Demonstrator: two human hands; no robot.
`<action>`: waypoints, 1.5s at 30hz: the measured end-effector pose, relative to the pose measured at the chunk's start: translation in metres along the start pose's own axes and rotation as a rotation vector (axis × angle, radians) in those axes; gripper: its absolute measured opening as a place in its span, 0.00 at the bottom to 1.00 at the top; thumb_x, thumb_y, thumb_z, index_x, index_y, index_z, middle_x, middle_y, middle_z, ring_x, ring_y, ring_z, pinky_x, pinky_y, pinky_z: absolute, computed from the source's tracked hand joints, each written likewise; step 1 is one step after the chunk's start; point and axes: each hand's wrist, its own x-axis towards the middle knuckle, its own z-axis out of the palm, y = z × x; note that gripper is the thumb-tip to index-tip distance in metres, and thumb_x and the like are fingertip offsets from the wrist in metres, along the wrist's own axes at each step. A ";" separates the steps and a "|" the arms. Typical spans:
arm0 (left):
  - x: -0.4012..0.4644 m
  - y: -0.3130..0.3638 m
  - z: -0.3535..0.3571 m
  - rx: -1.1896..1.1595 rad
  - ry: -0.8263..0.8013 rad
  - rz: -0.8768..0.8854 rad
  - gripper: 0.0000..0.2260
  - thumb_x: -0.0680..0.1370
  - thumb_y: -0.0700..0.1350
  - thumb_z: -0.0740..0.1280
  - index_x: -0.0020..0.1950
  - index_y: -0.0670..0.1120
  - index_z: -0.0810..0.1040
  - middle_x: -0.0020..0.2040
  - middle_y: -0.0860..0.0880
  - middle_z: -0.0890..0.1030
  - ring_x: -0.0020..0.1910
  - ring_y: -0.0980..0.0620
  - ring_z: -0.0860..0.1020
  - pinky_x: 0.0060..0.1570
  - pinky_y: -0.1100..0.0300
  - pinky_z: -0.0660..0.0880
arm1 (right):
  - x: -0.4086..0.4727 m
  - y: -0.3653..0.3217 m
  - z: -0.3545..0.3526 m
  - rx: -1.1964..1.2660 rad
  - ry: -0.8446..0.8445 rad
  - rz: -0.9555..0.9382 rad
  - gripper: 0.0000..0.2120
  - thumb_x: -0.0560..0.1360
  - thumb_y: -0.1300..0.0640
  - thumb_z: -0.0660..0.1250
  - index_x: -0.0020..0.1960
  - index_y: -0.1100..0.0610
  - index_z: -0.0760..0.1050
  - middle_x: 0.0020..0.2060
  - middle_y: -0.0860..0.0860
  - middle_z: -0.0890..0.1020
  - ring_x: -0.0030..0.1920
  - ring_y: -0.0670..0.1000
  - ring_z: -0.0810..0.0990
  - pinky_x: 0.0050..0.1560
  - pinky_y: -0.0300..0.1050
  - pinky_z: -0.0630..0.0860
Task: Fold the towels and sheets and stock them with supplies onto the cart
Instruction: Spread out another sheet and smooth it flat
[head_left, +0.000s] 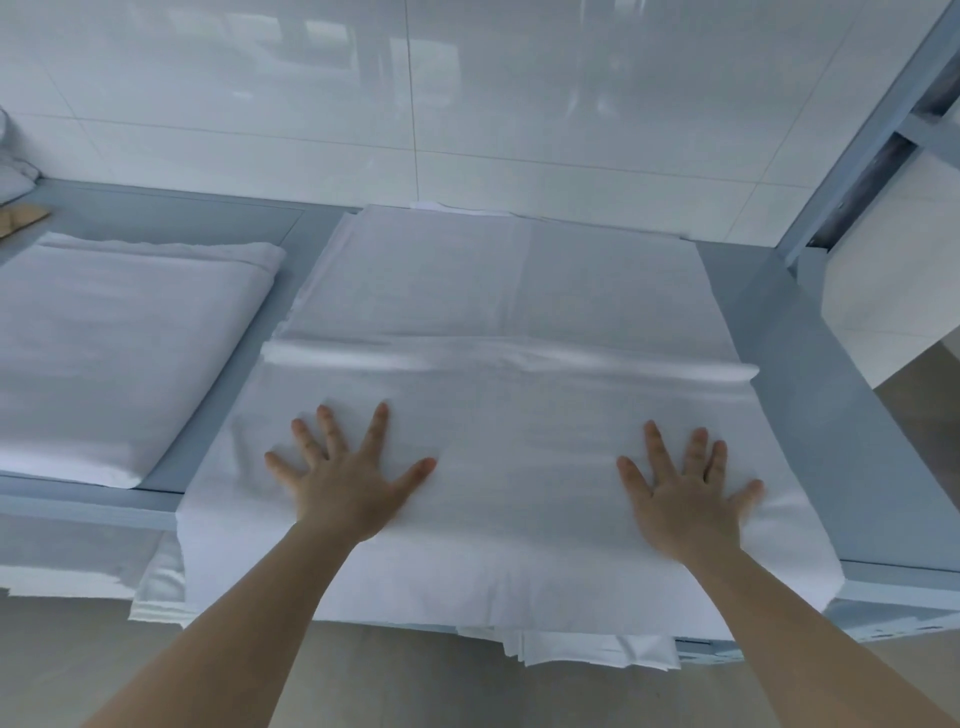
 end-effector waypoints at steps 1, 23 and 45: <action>0.006 0.002 -0.001 0.000 -0.009 0.002 0.42 0.57 0.83 0.31 0.66 0.68 0.23 0.78 0.41 0.35 0.75 0.34 0.35 0.66 0.28 0.39 | 0.005 -0.001 -0.001 0.000 0.004 0.001 0.32 0.70 0.29 0.29 0.71 0.35 0.25 0.77 0.54 0.35 0.77 0.57 0.35 0.69 0.72 0.40; 0.081 0.035 -0.016 -0.049 0.058 0.050 0.45 0.60 0.81 0.32 0.75 0.66 0.36 0.78 0.40 0.38 0.75 0.34 0.36 0.64 0.26 0.37 | 0.012 -0.123 -0.015 0.103 0.054 -0.261 0.26 0.80 0.36 0.41 0.75 0.35 0.38 0.78 0.47 0.39 0.77 0.55 0.36 0.67 0.75 0.38; -0.025 0.052 0.008 -0.042 0.050 0.353 0.27 0.78 0.64 0.37 0.77 0.62 0.39 0.78 0.56 0.40 0.77 0.48 0.37 0.70 0.36 0.35 | -0.018 -0.153 0.010 0.050 0.115 -0.378 0.26 0.77 0.35 0.35 0.74 0.34 0.35 0.77 0.45 0.38 0.77 0.54 0.36 0.68 0.71 0.34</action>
